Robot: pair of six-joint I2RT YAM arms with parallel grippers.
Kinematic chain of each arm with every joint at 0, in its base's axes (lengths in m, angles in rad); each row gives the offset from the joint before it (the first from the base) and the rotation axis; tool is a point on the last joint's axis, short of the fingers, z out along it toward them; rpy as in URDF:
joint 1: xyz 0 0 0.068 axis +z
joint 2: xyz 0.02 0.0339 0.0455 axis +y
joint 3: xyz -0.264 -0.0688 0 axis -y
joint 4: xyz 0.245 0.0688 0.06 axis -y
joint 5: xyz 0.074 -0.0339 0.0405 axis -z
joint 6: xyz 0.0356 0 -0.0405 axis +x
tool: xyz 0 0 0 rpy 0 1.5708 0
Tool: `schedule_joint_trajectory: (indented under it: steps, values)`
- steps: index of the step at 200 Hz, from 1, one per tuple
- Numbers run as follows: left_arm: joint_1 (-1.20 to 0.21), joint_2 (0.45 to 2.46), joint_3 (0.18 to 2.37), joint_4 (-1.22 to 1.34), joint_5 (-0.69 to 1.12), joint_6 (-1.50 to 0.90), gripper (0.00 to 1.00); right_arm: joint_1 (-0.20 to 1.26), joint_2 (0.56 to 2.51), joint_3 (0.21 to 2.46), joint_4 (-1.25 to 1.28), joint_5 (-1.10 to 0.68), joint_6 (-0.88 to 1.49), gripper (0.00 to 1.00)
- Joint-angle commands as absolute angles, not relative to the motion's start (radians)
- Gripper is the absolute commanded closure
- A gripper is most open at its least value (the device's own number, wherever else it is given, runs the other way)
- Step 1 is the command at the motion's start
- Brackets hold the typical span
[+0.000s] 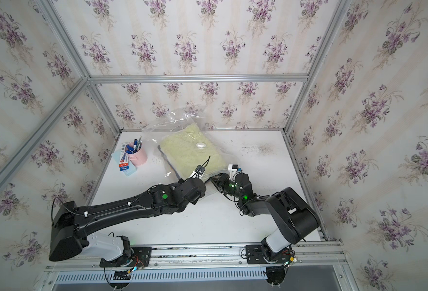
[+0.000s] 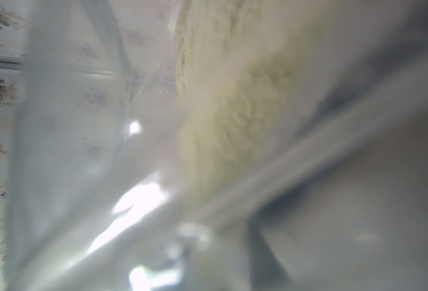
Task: Take the blanket out of the vacuum bag
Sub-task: Open the vacuum bag at the center of the board.
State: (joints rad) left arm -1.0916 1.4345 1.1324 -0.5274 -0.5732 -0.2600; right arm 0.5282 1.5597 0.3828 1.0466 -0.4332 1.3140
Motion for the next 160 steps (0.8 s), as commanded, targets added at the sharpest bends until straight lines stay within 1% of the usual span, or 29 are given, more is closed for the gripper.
schedule_joint_trajectory:
  steps: [1,11,34,47,65,88,126,131,160]
  values:
    - [-1.089,1.422,1.125,-0.499,-0.570,-0.269,0.79,0.530,1.570,0.390,1.076,-0.392,1.329,0.58]
    - [-1.086,1.422,1.126,-0.497,-0.565,-0.270,0.79,0.574,1.578,0.399,1.077,-0.389,1.328,0.57]
    - [-1.083,1.425,1.121,-0.495,-0.564,-0.274,0.79,0.586,1.607,0.420,1.084,-0.384,1.333,0.56]
    - [-1.083,1.427,1.120,-0.498,-0.562,-0.278,0.79,0.593,1.627,0.437,1.100,-0.394,1.333,0.53]
    - [-1.083,1.426,1.120,-0.499,-0.562,-0.280,0.79,0.603,1.648,0.455,1.096,-0.404,1.332,0.53]
    - [-1.079,1.422,1.118,-0.502,-0.566,-0.277,0.79,0.610,1.647,0.460,1.114,-0.408,1.331,0.58]
    - [-1.075,1.421,1.110,-0.503,-0.568,-0.275,0.79,0.631,1.614,0.477,1.107,-0.416,1.339,0.77]
    - [-1.075,1.390,1.108,-0.503,-0.569,-0.275,0.79,0.637,1.610,0.482,1.102,-0.417,1.339,0.78]
    - [-1.070,1.370,1.106,-0.503,-0.574,-0.274,0.79,0.655,1.594,0.523,1.080,-0.423,1.343,0.81]
